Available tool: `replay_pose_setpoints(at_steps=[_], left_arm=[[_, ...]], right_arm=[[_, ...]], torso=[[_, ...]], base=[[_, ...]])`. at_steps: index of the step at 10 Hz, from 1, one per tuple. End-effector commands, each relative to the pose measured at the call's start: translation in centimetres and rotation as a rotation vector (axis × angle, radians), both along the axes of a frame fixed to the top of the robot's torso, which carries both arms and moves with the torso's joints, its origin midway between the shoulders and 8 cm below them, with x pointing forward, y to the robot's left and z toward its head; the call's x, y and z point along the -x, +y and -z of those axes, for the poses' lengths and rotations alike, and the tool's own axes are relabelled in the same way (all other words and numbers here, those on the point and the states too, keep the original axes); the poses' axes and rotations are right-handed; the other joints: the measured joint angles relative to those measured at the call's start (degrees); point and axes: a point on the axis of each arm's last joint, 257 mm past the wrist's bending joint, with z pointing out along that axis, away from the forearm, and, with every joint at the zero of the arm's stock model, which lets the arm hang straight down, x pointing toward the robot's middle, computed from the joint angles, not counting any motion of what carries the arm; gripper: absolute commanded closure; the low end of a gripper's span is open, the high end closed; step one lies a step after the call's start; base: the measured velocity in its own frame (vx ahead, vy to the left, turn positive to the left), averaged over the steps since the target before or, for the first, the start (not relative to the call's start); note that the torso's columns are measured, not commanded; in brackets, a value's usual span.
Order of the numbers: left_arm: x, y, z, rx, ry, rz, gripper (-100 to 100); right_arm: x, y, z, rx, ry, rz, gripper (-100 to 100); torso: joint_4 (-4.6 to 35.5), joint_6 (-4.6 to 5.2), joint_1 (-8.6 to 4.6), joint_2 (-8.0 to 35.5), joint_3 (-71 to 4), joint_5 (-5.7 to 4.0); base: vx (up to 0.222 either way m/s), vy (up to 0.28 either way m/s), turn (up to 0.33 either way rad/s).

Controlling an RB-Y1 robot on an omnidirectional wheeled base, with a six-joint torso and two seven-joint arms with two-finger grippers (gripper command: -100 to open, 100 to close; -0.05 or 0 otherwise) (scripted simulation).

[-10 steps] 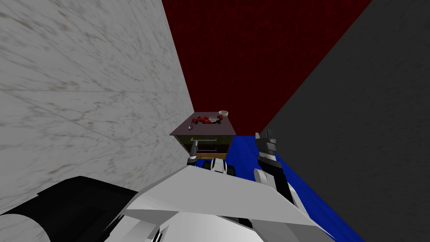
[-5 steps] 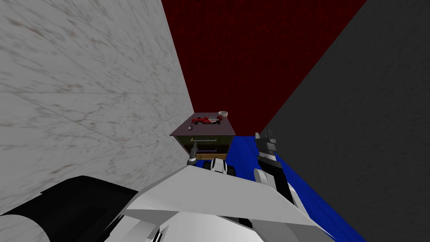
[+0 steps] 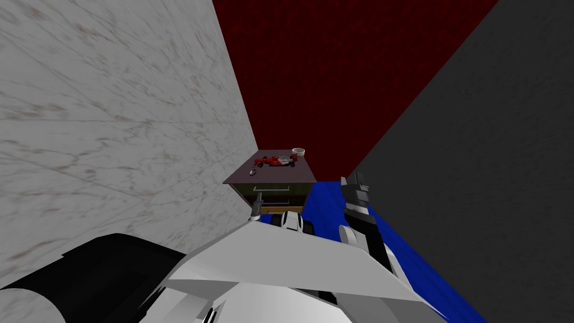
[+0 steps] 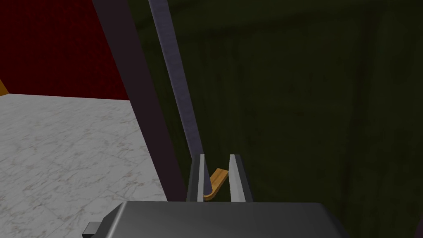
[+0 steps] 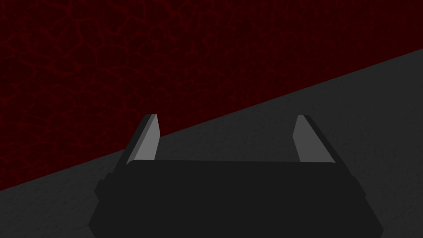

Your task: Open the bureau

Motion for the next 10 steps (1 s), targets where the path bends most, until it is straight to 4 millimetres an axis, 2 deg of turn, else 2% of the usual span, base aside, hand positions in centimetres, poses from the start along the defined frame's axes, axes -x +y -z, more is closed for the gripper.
replay_pose_setpoints(at_steps=[1,6,9,10], left_arm=[[-0.2,1.6,-0.3,-0.057,0.008,0.015,-100],[-1.4,4.2,-1.1,-0.144,0.030,0.038,-100],[-3.3,4.0,-2.0,-0.141,0.021,0.039,-100],[-3.8,3.2,-2.3,-0.116,0.009,0.034,-100]], right_arm=[[0.0,0.0,0.0,0.000,0.000,0.000,0],[0.0,0.0,0.0,0.000,0.000,0.000,0],[0.0,0.0,0.0,0.000,0.000,0.000,0],[0.0,0.0,0.0,0.000,0.000,0.000,0]], torso=[[0.0,0.00,0.02,-0.1,0.0,0.01],[0.0,0.00,-0.03,-0.1,-0.1,0.00],[0.0,0.00,-0.12,-0.1,-0.1,-0.03],[0.0,0.00,-0.04,-0.1,-0.1,-0.01]], base=[[-0.009,-0.009,0.002],[-0.015,-0.031,0.005],[-0.047,-0.110,0.016],[-0.056,-0.110,0.015]])
